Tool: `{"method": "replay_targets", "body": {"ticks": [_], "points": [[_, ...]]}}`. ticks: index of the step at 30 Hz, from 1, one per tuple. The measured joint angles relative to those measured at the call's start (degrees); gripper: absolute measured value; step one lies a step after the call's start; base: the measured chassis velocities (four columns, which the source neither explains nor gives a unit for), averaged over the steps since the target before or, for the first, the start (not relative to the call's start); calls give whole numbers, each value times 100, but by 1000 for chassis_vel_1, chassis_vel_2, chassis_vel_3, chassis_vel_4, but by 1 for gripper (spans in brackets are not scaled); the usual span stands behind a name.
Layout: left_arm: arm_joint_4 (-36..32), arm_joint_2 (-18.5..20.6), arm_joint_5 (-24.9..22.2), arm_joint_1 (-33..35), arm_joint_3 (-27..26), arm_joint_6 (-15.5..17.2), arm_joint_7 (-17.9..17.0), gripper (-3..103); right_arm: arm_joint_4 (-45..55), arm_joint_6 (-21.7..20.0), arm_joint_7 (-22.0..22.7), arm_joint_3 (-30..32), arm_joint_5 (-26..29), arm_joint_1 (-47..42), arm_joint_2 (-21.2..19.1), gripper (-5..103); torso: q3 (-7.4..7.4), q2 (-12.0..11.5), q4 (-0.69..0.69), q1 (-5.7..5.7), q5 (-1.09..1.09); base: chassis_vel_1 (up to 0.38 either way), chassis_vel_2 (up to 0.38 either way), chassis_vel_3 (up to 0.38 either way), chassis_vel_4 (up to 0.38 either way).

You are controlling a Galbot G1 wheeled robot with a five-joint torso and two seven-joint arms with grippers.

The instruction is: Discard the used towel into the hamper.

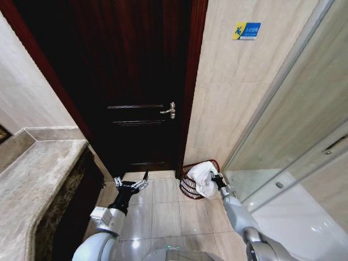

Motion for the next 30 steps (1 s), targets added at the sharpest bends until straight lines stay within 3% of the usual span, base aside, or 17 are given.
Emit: {"method": "replay_targets", "body": {"ticks": [30], "points": [[0, 0, 0, 0, 0, 0, 0, 100, -95, 49, 297, -22, -27, 4, 31, 12, 0, 0, 0, -1, 0, -40, 47, 44, -41]]}}
